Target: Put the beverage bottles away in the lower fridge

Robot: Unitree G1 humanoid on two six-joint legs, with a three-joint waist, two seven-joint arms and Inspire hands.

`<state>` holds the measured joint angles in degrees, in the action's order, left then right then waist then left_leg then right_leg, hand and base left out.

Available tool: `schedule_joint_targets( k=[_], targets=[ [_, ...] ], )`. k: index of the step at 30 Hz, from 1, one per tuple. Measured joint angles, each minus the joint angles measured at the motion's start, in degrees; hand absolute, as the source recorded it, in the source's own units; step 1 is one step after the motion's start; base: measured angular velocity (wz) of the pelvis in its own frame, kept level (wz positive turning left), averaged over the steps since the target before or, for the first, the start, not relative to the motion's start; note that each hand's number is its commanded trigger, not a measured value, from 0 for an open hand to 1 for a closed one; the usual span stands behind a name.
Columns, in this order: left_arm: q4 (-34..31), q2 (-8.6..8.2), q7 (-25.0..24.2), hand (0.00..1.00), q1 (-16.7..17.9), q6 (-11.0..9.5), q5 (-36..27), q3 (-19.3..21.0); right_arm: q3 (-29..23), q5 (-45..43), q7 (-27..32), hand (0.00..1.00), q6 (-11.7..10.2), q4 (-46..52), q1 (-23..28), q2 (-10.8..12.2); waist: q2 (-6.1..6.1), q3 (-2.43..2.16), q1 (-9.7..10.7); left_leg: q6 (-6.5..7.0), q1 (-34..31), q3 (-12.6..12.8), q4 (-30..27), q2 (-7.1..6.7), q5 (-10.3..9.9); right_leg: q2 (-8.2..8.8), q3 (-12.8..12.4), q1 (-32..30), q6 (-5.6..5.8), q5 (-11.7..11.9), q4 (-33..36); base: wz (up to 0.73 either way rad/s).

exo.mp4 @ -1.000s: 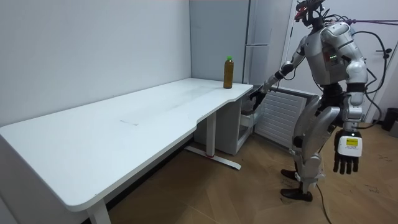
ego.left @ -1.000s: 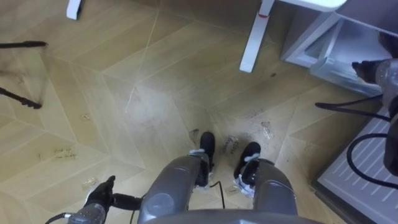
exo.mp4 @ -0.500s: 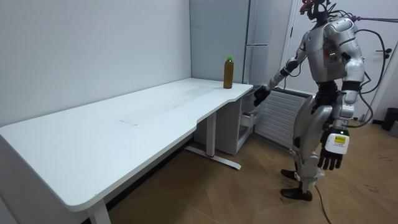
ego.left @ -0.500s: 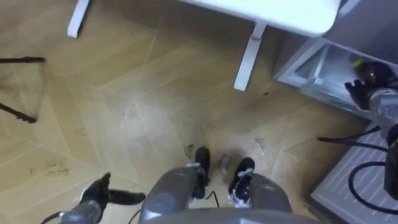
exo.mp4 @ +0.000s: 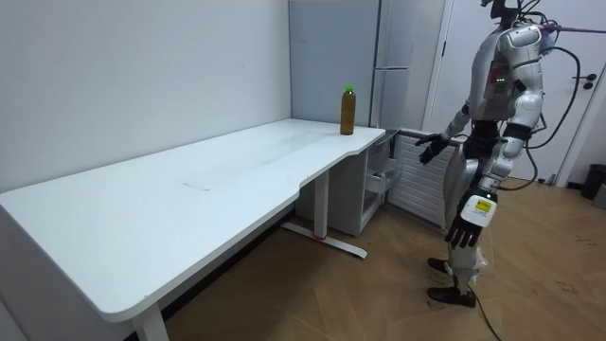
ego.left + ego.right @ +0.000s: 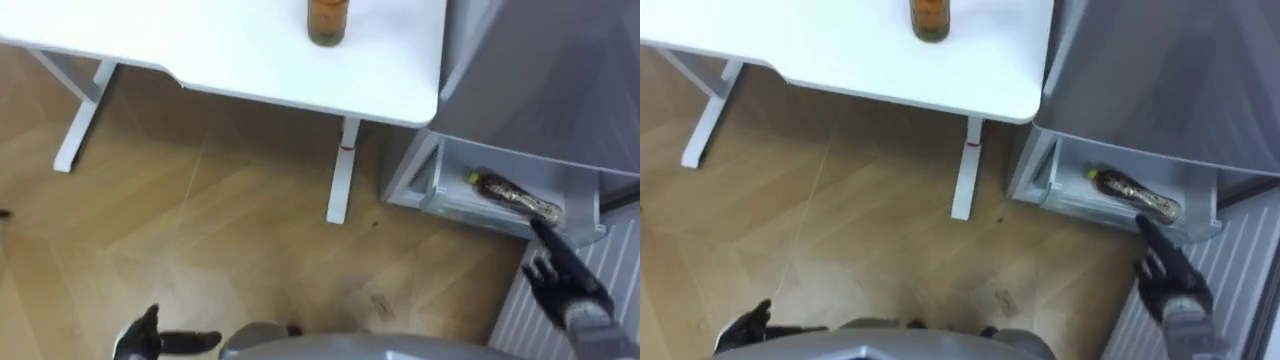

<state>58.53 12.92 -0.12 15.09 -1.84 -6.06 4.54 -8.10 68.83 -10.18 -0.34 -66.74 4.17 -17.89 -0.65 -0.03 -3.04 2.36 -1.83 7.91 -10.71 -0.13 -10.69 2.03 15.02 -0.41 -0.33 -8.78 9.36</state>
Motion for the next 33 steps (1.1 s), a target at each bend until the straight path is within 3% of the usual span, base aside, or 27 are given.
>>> schedule_joint_targets(
  k=[2,7,10,14,19,23,33],
  targets=[
    [-0.01,-0.25,0.78,0.00,0.87,0.00,0.84,0.43,0.53,-5.50,-0.59,0.00,-0.08,-1.52,1.76,1.85,-0.02,0.26,0.13,-0.13,1.71,0.11,0.42,0.02,-0.09,-0.15,-0.69,1.54,-0.01,-0.30,-0.30,-0.07],
    [-0.12,-1.24,2.28,0.00,1.60,-0.03,1.16,0.98,2.66,-21.29,-0.56,0.00,-0.04,-5.50,2.75,4.96,-0.07,0.26,1.82,-0.40,4.17,-0.10,0.21,0.18,-0.79,-0.16,-0.87,3.89,0.01,-1.26,-0.56,0.03],
    [-0.07,-2.70,3.24,0.00,1.76,-0.10,1.17,0.89,4.99,-25.35,1.59,0.00,-0.03,-7.66,3.30,5.89,0.05,0.35,1.78,-0.47,5.46,0.07,0.50,0.21,-0.85,-0.49,-1.16,4.82,-0.03,-1.23,-0.64,-0.05],
    [-0.02,-3.67,3.25,0.00,1.04,0.70,2.73,1.13,3.93,-31.81,3.82,0.00,0.53,-9.34,3.69,7.91,-0.42,0.45,2.99,-0.62,5.99,0.06,0.79,0.32,-1.01,-0.56,-1.90,5.37,-0.12,-1.27,-0.66,-0.07],
    [-0.09,-4.03,2.82,0.00,-1.71,1.87,4.37,1.14,3.05,-37.27,5.89,0.00,1.14,-10.60,3.74,8.29,-0.41,0.45,3.31,-0.59,6.58,-0.08,1.09,0.29,-1.12,-1.09,-3.52,5.27,-0.15,-1.26,-0.59,-0.15],
    [0.00,-4.08,2.14,0.00,-3.45,2.20,4.05,1.01,2.28,-41.21,6.28,0.00,1.31,-10.57,3.61,8.33,-0.30,0.42,4.70,-0.58,7.24,-0.09,1.28,0.26,-1.13,-1.17,-4.24,5.43,-0.21,-1.21,-0.54,-0.11],
    [-1.15,-5.56,2.49,0.00,-6.21,2.06,-1.29,2.60,3.28,-44.26,7.71,0.00,0.93,-10.59,3.79,8.51,0.45,0.37,4.24,-0.63,9.11,0.11,1.19,0.48,-2.43,-1.92,-6.57,6.46,-0.20,-1.22,-0.65,-0.13]
  ],
)
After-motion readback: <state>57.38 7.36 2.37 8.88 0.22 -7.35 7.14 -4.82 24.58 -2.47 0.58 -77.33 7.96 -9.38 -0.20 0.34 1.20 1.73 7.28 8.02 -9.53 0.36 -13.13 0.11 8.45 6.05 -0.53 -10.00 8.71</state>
